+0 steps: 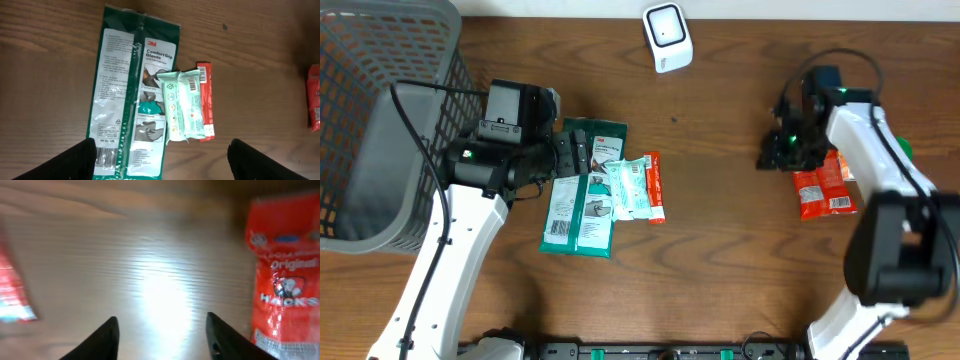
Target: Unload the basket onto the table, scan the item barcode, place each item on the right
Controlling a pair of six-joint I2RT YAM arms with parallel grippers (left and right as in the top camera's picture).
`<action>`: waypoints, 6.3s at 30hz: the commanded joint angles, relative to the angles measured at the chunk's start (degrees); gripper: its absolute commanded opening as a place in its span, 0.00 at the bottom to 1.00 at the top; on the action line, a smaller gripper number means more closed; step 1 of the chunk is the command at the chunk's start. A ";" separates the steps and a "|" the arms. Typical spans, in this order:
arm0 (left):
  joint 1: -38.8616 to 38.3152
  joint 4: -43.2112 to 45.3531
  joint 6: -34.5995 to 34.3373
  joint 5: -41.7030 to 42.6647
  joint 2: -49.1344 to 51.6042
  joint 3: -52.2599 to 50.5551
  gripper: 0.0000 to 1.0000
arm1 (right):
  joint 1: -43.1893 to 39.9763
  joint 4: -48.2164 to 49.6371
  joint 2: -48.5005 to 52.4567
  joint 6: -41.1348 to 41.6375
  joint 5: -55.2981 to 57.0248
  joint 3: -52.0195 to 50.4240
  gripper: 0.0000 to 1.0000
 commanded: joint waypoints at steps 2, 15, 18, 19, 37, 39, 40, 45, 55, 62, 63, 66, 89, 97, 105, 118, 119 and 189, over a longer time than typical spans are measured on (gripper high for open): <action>0.17 -0.15 0.52 0.07 0.28 -0.02 0.84 | 5.16 0.63 -7.28 3.13 -5.70 1.88 0.62; 0.17 -0.15 0.52 0.07 0.28 -0.02 0.84 | 28.35 9.62 -1.11 20.61 11.47 1.84 0.63; 0.17 -0.15 0.52 0.07 0.28 -0.02 0.84 | 31.36 11.87 1.95 24.33 12.90 1.84 0.66; 0.17 -0.15 0.52 0.07 0.28 -0.02 0.85 | 32.13 12.85 3.06 25.29 12.70 1.84 0.64; 0.17 -0.15 0.52 0.07 0.28 -0.02 0.84 | 36.33 17.53 15.69 26.97 14.64 1.84 0.47; 0.17 -0.15 0.52 0.07 0.28 -0.02 0.84 | 36.61 17.53 16.15 26.93 15.43 1.84 0.45; 0.17 -0.15 0.52 0.07 0.28 -0.02 0.85 | 36.63 17.31 16.17 26.91 16.39 1.84 0.38; 0.17 -0.15 0.52 0.07 0.28 -0.02 0.84 | 35.80 15.37 15.23 26.69 22.10 1.88 0.24; 0.17 -0.15 0.52 0.07 0.28 -0.02 0.84 | 29.18 12.85 10.75 15.93 17.33 1.97 0.41; 0.17 -0.15 0.52 0.07 0.28 -0.02 0.84 | 24.26 7.10 3.23 10.34 8.39 1.97 0.55; 0.17 -0.15 0.52 0.07 0.28 -0.02 0.84 | 23.47 5.51 2.21 10.34 8.37 1.97 0.55; 0.17 -0.15 0.52 0.07 0.28 -0.02 0.84 | 21.99 1.77 1.09 10.32 7.72 1.97 0.51; 0.17 -0.15 0.52 0.07 0.28 -0.02 0.84 | 27.45 20.57 1.92 10.86 6.73 -14.69 0.20; 0.17 -0.15 0.52 0.07 0.28 -0.02 0.84 | 27.47 22.08 1.92 10.95 8.37 -15.93 0.23; 0.17 -0.15 0.52 0.07 0.28 -0.02 0.84 | 27.47 22.75 1.92 14.97 8.41 -17.86 0.24; 0.17 -0.15 0.52 0.07 0.28 -0.02 0.85 | 27.47 23.41 1.92 14.95 8.00 -18.47 0.32; 0.17 -0.15 0.52 0.07 0.28 -0.02 0.85 | 27.47 23.52 1.92 14.95 8.00 -18.47 0.32; 0.17 -0.15 0.52 0.07 0.28 -0.02 0.84 | 41.11 36.59 -5.49 -1.64 38.29 -26.93 0.01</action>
